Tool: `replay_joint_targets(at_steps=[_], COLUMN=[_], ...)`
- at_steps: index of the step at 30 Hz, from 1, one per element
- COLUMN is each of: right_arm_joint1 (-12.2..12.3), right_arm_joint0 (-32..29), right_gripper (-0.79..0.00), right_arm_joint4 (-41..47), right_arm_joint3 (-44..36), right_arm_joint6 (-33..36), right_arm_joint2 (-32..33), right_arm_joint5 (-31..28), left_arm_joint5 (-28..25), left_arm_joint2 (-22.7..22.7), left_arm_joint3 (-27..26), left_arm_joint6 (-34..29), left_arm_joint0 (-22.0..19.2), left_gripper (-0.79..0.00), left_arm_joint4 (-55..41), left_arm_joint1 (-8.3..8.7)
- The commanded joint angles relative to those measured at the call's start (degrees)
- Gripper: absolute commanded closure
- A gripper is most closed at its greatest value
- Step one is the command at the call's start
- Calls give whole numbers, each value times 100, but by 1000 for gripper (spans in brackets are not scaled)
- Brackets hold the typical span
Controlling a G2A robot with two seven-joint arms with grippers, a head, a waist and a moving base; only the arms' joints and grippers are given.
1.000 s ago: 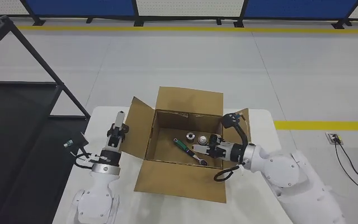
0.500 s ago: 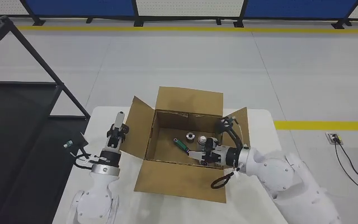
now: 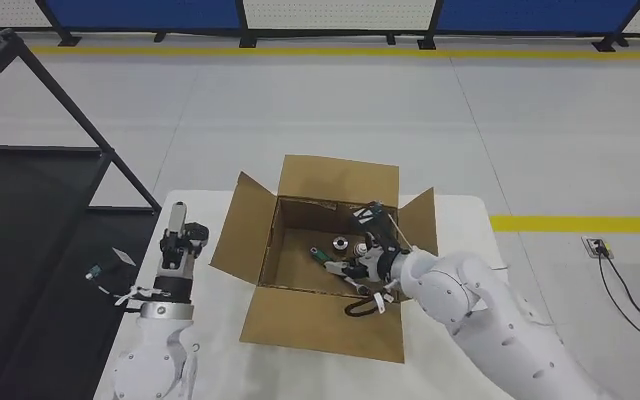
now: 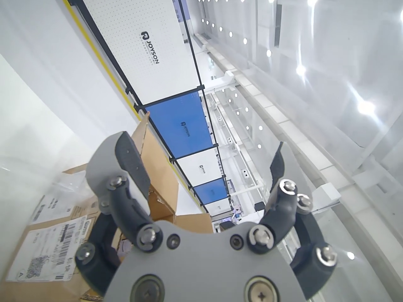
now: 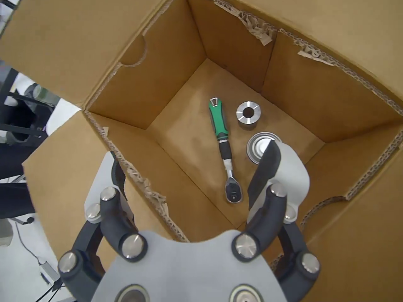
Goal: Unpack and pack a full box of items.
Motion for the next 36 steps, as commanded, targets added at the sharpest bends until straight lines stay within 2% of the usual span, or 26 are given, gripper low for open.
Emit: replay_joint_targets(at_steps=[1, 9, 15, 36], right_arm_joint1=[-72, -313, -449, -718], right_arm_joint0=[175, 652, 836, 960], right_gripper=[-785, -785, -785, -785], right_arm_joint4=[-83, -293, -417, -852], right_arm_joint3=[216, 1027, 1498, 2077], right_arm_joint6=[25, 170, 191, 550], right_arm_joint2=[-154, -585, -709, -830], right_arm_joint5=[94, 83, 257, 495], left_arm_joint5=[-64, -203, -232, -232], left_arm_joint2=[-93, -385, -409, -407], left_arm_joint3=[-73, -202, -218, -218], left_arm_joint6=[22, -127, -230, -239], left_arm_joint0=[91, 281, 312, 312], left_gripper=[-785, -785, -785, -785], left_arm_joint4=[-135, -732, -817, -817], left_arm_joint1=[2, 14, 24, 25])
